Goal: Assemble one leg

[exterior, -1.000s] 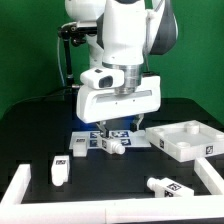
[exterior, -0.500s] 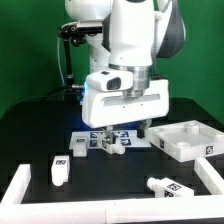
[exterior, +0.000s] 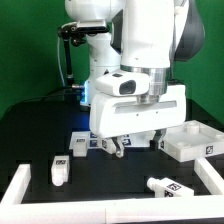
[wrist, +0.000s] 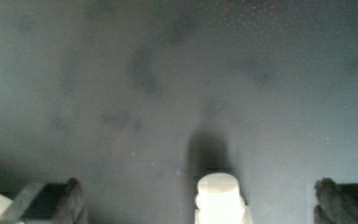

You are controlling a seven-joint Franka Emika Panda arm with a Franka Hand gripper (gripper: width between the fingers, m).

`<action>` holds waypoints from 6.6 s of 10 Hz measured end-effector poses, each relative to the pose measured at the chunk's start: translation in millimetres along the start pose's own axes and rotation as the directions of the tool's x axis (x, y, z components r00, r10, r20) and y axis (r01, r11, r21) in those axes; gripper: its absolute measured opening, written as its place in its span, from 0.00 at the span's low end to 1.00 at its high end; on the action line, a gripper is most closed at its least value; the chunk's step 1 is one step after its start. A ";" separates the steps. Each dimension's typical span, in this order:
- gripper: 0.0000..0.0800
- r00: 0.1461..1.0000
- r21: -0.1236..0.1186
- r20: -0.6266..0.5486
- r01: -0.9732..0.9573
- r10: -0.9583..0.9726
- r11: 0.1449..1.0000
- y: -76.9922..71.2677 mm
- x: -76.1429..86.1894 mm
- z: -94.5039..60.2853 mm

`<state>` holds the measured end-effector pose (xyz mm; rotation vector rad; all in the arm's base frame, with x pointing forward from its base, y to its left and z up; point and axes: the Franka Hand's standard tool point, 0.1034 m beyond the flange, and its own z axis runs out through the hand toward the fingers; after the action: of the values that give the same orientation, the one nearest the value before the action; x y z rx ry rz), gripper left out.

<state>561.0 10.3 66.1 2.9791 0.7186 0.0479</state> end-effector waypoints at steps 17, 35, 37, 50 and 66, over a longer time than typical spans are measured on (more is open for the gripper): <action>0.81 0.995 -0.027 -0.067 -0.075 0.073 0.997 -17.8 66.8 37.3; 0.36 0.974 0.016 -0.025 -0.224 0.225 0.974 -46.5 -0.6 8.2; 0.36 0.972 0.017 -0.025 -0.235 0.235 0.972 -47.1 -2.3 8.2; 0.36 0.929 0.064 0.079 -0.366 0.361 0.929 -77.1 -133.5 3.5; 0.36 0.955 0.012 -0.014 -0.295 0.295 0.956 -100.8 -162.5 37.3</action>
Offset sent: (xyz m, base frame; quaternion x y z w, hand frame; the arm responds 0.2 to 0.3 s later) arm 0.0169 0.0252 -0.0134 -0.0126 0.0079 -0.0001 0.9999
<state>372.5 23.1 18.7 3.0704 0.2695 0.0855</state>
